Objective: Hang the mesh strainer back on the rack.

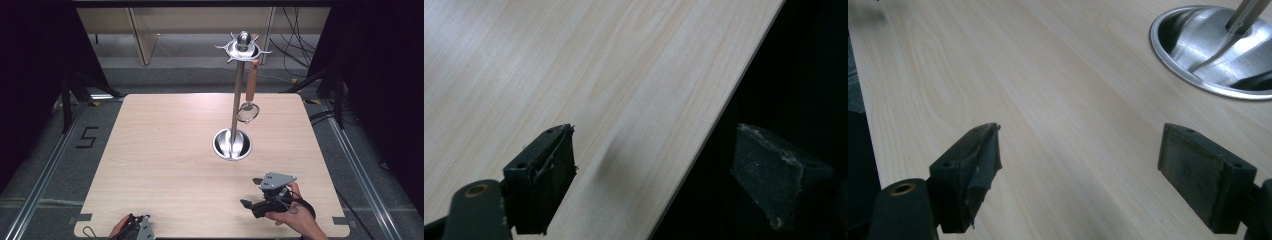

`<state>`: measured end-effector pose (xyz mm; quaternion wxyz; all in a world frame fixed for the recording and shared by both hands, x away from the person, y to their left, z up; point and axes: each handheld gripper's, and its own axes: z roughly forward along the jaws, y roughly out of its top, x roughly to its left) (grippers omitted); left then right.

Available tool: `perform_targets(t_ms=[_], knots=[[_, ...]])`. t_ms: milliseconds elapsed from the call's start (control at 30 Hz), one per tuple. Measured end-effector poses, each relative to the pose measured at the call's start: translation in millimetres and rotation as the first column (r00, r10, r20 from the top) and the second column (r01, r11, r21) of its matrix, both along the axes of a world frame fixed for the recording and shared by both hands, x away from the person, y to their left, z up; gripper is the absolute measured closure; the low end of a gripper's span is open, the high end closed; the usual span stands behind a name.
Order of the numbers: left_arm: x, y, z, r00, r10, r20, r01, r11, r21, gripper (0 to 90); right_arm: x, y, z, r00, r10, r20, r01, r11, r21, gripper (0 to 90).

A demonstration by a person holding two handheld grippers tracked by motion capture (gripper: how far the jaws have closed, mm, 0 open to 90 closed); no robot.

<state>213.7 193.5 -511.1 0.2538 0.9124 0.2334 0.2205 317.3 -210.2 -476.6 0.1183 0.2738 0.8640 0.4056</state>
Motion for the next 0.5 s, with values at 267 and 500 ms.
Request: perform_targets(t_ms=[267, 500], knots=[[-0.3, 0.5, 0.9, 0.9999, -0.006, -0.008, 0.006, 0.9999, -0.014, 16.8, -6.1, -3.9, -3.2, 1.0000, -0.004, 0.000, 0.004, 0.9999, -0.011, 18.3], [-0.2, 0.6, 0.9, 0.9999, -0.007, -0.008, 0.006, 0.9999, -0.011, 16.8, -11.4, -6.8, -5.2, 0.9999, 0.000, -0.010, 0.000, 0.9998, -0.019, 18.3]])
